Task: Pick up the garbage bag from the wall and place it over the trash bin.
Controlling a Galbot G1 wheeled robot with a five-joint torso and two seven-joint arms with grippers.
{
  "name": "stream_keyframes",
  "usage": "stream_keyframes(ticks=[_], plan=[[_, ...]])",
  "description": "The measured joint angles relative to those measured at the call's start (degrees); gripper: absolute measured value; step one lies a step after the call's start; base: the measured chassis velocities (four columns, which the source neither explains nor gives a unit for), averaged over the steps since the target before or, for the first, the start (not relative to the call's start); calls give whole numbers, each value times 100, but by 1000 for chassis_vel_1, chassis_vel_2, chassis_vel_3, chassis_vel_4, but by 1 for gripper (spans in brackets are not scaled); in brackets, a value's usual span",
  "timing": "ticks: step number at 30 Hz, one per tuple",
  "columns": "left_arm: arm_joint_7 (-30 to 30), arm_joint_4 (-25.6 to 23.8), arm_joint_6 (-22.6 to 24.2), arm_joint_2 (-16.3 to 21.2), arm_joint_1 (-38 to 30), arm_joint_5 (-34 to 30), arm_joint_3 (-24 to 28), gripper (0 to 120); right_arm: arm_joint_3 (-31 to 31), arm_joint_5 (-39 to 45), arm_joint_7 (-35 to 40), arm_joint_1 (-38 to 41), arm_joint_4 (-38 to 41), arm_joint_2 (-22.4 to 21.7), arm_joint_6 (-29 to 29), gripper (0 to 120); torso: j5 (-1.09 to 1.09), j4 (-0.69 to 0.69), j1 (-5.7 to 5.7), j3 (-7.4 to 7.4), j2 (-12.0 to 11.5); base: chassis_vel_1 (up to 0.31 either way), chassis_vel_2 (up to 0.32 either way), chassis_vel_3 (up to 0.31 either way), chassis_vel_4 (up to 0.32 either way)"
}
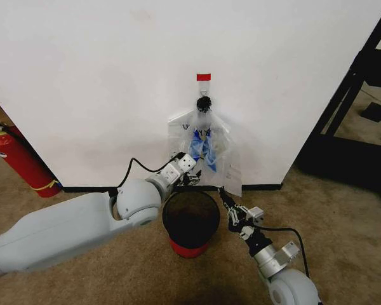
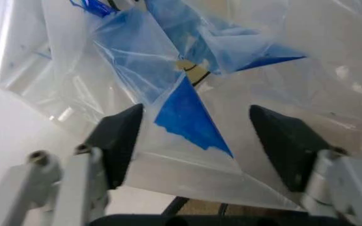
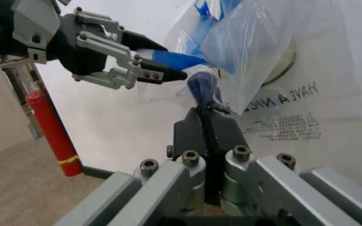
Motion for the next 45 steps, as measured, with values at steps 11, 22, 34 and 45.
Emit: stream_keyframes(ticks=[11,22,34,45], plan=[[-107,89,69,-66,-109,-187,133,20,18,42,-4,-2,58,-19,-2,0,0,1,0,0,0,0,0,0,0],[-194,176,67,-135,-79,-242,111,0,53,124,6,-7,138,-82,-33,0,0,1,0,0,0,0,0,0,0],[-262,-128,197,-30,-50,-299,-107,3,140,188,19,-14,165,-196,-49,0,0,1,0,0,0,0,0,0,0],[-304,-259,568,-219,-1038,-443,781,39,157,151,15,-27,138,-177,-45,0,1,0,0,0,0,0,0,0,0]])
